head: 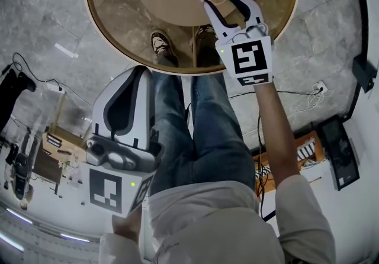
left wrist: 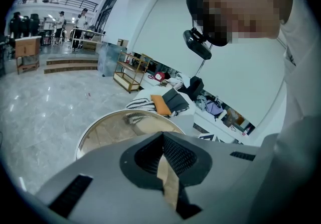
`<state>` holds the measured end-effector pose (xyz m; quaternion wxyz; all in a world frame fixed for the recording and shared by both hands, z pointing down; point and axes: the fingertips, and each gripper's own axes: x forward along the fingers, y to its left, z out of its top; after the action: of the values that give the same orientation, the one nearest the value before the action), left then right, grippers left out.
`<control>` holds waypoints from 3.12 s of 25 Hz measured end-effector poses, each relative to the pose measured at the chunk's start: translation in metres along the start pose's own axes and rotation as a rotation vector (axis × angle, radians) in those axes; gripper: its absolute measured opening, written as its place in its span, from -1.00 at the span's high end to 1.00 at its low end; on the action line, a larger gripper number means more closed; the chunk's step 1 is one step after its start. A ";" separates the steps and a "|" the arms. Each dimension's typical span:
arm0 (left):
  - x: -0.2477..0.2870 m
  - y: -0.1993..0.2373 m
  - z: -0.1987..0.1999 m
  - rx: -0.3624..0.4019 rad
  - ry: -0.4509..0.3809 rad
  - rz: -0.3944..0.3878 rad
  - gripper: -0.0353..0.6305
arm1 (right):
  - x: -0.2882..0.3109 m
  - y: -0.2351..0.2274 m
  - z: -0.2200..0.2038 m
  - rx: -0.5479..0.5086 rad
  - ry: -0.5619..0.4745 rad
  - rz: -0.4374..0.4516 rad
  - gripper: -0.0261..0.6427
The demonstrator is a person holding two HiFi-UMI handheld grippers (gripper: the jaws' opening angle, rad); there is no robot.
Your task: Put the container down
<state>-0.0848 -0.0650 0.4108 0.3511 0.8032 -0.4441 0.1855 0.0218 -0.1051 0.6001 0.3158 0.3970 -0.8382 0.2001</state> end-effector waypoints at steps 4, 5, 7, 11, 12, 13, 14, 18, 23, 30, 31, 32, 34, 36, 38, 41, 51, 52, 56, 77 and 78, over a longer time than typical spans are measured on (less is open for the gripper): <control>-0.003 -0.002 -0.001 0.030 0.016 0.002 0.84 | -0.005 -0.001 0.002 0.010 -0.013 -0.004 0.45; -0.004 -0.003 0.000 0.038 0.015 0.003 0.84 | -0.007 -0.001 0.003 0.008 -0.013 -0.004 0.45; -0.005 -0.003 0.000 0.045 0.017 0.007 0.84 | -0.009 0.000 0.004 0.000 -0.010 -0.002 0.45; -0.006 -0.006 0.002 0.041 0.020 0.016 0.84 | -0.015 0.000 0.011 -0.004 -0.017 0.004 0.46; -0.006 -0.007 0.004 0.049 0.012 0.018 0.84 | -0.016 0.000 0.012 -0.005 -0.017 0.008 0.47; -0.007 -0.008 0.007 0.053 0.004 0.018 0.84 | -0.017 0.000 0.013 -0.006 -0.016 0.011 0.47; -0.007 -0.010 0.009 0.046 -0.004 0.017 0.84 | -0.018 0.000 0.013 -0.004 -0.014 0.015 0.47; -0.012 -0.013 0.012 0.006 -0.018 0.006 0.84 | -0.023 0.000 0.018 0.036 -0.012 0.023 0.47; -0.014 -0.017 0.022 0.020 -0.032 0.001 0.84 | -0.033 0.003 0.025 0.057 -0.013 0.038 0.48; -0.020 -0.022 0.031 0.032 -0.030 -0.009 0.84 | -0.045 0.014 0.037 0.052 -0.015 0.067 0.51; -0.021 -0.024 0.033 0.035 -0.028 -0.013 0.84 | -0.049 0.014 0.041 0.058 -0.026 0.070 0.52; -0.022 -0.026 0.034 0.038 -0.026 -0.018 0.84 | -0.052 0.015 0.045 0.064 -0.035 0.073 0.54; -0.025 -0.029 0.037 0.041 -0.024 -0.025 0.84 | -0.058 0.015 0.052 0.071 -0.043 0.076 0.56; -0.030 -0.028 0.039 0.042 -0.018 -0.026 0.84 | -0.064 0.016 0.058 0.075 -0.045 0.076 0.58; -0.036 -0.026 0.038 0.041 -0.009 -0.020 0.84 | -0.071 0.016 0.065 0.084 -0.050 0.074 0.60; -0.047 -0.025 0.041 0.042 -0.008 -0.009 0.84 | -0.083 0.016 0.075 0.093 -0.061 0.068 0.61; -0.071 -0.039 0.060 0.080 -0.018 -0.029 0.84 | -0.110 0.026 0.099 0.083 -0.069 0.067 0.63; -0.073 -0.040 0.062 0.083 -0.018 -0.031 0.84 | -0.113 0.027 0.101 0.082 -0.071 0.066 0.63; -0.081 -0.046 0.074 0.085 -0.038 -0.033 0.84 | -0.128 0.028 0.111 0.087 -0.072 0.059 0.63; -0.113 -0.068 0.110 0.085 -0.108 -0.063 0.84 | -0.189 0.033 0.157 0.135 -0.088 0.020 0.66; -0.115 -0.069 0.111 0.086 -0.111 -0.065 0.84 | -0.192 0.033 0.160 0.137 -0.091 0.019 0.66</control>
<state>-0.0897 -0.0543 0.2367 0.2968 0.8406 -0.4282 0.1483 0.0296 -0.0749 0.3497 0.2473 0.4183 -0.8399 0.2418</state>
